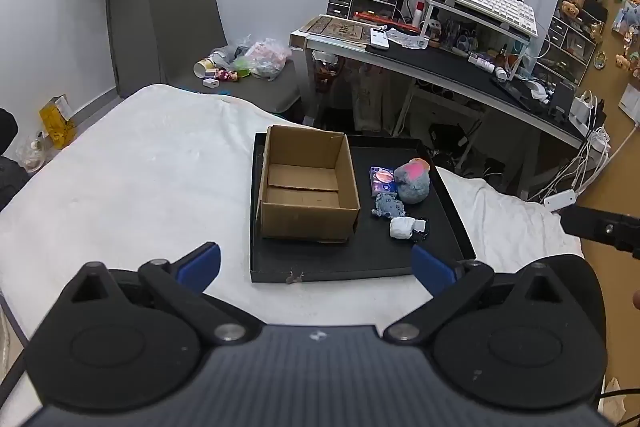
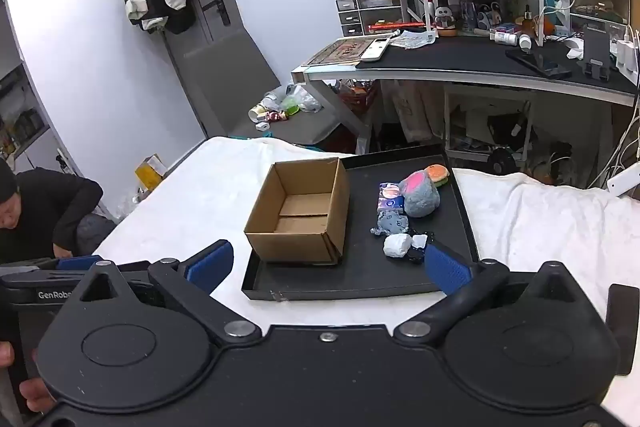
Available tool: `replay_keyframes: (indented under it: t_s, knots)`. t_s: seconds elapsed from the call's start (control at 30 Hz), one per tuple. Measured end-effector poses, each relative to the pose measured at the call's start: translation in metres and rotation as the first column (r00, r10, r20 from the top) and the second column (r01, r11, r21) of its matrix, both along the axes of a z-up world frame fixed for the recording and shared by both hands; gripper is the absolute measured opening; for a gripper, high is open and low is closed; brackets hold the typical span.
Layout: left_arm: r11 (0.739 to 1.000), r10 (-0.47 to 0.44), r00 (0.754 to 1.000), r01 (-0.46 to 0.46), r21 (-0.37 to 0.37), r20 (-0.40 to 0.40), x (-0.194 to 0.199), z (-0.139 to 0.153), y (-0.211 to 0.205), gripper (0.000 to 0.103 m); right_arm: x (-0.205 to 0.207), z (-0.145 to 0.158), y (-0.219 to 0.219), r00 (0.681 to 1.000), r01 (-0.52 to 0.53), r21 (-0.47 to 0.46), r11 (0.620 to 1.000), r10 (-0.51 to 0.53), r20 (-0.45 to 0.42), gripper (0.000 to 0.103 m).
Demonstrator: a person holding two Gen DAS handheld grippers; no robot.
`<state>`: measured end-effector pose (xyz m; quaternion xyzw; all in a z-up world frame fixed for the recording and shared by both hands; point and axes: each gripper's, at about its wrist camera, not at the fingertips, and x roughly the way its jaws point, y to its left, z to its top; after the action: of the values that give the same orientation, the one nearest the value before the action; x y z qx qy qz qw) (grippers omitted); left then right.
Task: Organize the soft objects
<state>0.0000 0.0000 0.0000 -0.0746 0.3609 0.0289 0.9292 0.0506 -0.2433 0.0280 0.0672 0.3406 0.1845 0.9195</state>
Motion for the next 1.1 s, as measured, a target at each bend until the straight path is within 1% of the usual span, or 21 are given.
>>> replay_keyframes:
  t_s: [0.07,0.23,0.27,0.4,0.57,0.67,0.87,1.1]
  knots:
    - [1.0,0.003,1.0,-0.003,-0.013,0.005,0.0,0.0,0.0,0.101,0.001,0.001,0.002,1.0,0.002,-0.025,1.0,-0.002,-0.002,0.103]
    - [1.0,0.004,1.0,-0.004,0.004,-0.005,0.0,0.0,-0.002,0.101,0.002,0.004,0.001,1.0,0.011,-0.013,1.0,-0.011,0.002,0.103]
    - [1.0,0.004,1.0,-0.004,0.005,-0.003,0.0,0.0,-0.002,0.101,0.002,-0.002,0.002,1.0,0.01,-0.014,1.0,-0.01,0.001,0.103]
    - [1.0,0.011,1.0,-0.011,0.008,-0.006,0.005,0.001,-0.002,0.101,-0.003,-0.002,0.003,1.0,0.01,-0.028,1.0,-0.01,-0.003,0.103]
    - [1.0,0.01,1.0,-0.01,0.003,-0.005,-0.003,0.0,0.006,0.101,-0.003,-0.007,0.002,1.0,0.007,-0.043,0.999,-0.008,-0.007,0.103]
    - [1.0,0.012,1.0,-0.012,0.008,-0.005,-0.002,-0.001,0.007,0.101,-0.003,-0.003,0.008,1.0,0.013,-0.064,0.998,-0.013,-0.007,0.103]
    - [1.0,0.019,1.0,-0.019,0.007,-0.001,-0.005,-0.001,0.011,0.101,-0.004,0.002,0.01,1.0,0.015,-0.065,0.998,-0.015,-0.004,0.103]
    - [1.0,0.017,1.0,-0.017,0.015,-0.002,-0.006,-0.002,0.011,0.101,-0.005,0.002,0.011,1.0,0.017,-0.069,0.997,-0.017,-0.003,0.103]
